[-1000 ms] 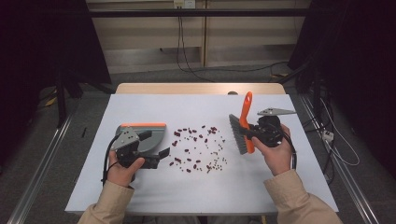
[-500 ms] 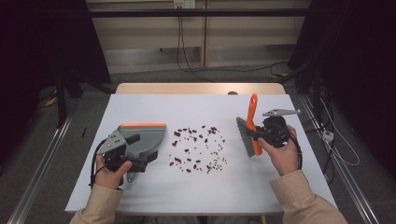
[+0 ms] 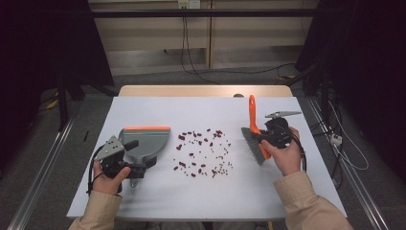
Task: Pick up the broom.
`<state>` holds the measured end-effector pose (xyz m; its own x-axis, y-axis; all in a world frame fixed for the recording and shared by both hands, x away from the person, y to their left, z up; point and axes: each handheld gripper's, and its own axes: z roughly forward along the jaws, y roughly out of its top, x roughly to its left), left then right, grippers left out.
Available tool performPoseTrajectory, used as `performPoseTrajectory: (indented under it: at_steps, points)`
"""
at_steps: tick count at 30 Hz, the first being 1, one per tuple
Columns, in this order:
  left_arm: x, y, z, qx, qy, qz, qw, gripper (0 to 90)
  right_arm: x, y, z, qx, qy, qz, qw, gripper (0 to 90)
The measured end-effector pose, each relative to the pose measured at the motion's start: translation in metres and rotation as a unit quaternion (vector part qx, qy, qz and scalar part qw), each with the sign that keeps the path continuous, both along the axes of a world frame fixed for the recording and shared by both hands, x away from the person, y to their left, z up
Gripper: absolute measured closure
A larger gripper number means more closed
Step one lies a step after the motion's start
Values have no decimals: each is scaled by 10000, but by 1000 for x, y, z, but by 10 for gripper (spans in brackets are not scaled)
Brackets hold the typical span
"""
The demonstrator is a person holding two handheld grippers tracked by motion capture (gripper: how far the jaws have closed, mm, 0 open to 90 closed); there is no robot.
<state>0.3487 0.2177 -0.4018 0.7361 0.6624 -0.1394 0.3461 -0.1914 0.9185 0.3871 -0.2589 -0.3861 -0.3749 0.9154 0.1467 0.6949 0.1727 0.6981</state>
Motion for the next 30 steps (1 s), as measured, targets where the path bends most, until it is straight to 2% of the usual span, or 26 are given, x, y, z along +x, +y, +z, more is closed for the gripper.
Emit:
performPoseTrajectory:
  at_steps: [10, 18, 21, 27, 30]
  points:
    - [-2, 6, -8, 36, 47, 3, 10000, 40, 22, 13, -12, -161, -42, -98, 9998, 709]
    - [-3, 6, -15, 63, 43, 15, 10000, 40, 28, 20, -19, -277, -46, -76, 9996, 704]
    - [-3, 6, -16, 75, 57, 24, 10000, 40, 30, 21, -21, -276, 24, -92, 9996, 702]
    - [-1, 4, -17, 100, 55, -10, 9999, 40, 32, 22, -24, -266, 3, -64, 9996, 693]
    - [-1, 3, -18, 127, 70, -26, 9999, 40, 30, 21, -23, -273, -46, -73, 9996, 631]
